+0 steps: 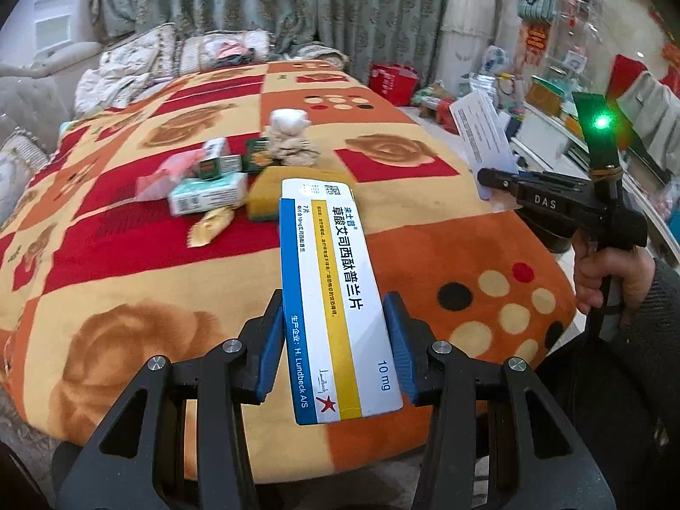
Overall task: Collect trash
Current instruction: 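Carry both medicine boxes over the black bin and open both tools, then move both open tools back over the trash on the bed, then grasp the yellow-green sponge with right tool while left tool grasps teal tissue pack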
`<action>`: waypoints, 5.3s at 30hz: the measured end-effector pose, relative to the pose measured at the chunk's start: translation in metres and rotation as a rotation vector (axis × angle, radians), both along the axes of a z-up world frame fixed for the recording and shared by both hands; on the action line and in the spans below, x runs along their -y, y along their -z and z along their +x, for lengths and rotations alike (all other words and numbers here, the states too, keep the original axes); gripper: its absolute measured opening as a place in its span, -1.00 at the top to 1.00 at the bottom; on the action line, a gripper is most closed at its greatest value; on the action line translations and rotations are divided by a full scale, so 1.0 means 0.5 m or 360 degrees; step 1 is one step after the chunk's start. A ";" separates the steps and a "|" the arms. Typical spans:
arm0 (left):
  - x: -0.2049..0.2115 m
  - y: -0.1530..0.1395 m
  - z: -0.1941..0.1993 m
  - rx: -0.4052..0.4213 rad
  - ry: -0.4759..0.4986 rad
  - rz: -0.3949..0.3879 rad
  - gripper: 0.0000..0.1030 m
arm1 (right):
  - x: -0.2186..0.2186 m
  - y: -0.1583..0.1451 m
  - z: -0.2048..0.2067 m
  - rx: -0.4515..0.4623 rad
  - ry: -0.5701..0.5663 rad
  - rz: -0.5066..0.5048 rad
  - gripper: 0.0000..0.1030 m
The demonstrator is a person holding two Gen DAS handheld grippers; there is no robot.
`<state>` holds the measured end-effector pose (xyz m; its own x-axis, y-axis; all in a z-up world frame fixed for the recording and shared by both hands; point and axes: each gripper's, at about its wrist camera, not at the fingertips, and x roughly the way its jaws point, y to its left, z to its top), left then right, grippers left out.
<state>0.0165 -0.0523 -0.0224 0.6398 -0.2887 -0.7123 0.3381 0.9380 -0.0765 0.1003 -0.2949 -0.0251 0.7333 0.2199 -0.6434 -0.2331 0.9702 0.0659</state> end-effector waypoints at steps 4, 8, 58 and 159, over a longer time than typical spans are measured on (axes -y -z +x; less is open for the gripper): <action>0.050 0.001 0.013 0.0009 0.0122 0.0000 0.16 | 0.041 -0.002 -0.012 0.0007 0.0055 0.0040 0.68; 0.106 -0.002 0.035 0.0020 0.0221 -0.0027 0.16 | 0.084 -0.005 -0.030 0.0016 0.0117 0.0074 0.68; 0.281 0.001 0.231 -0.0074 0.0278 -0.0120 -0.12 | 0.265 -0.016 -0.028 0.0048 0.0585 0.0107 0.19; -0.128 0.083 0.411 -0.0160 0.0405 -0.0085 -0.66 | -0.131 0.059 0.070 -0.0199 -0.0441 0.0249 0.46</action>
<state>0.2219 0.0116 -0.0638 0.4689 -0.4697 -0.7480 0.5504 0.8177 -0.1685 0.1351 -0.2291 -0.0548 0.5491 0.5032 -0.6673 -0.4673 0.8468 0.2539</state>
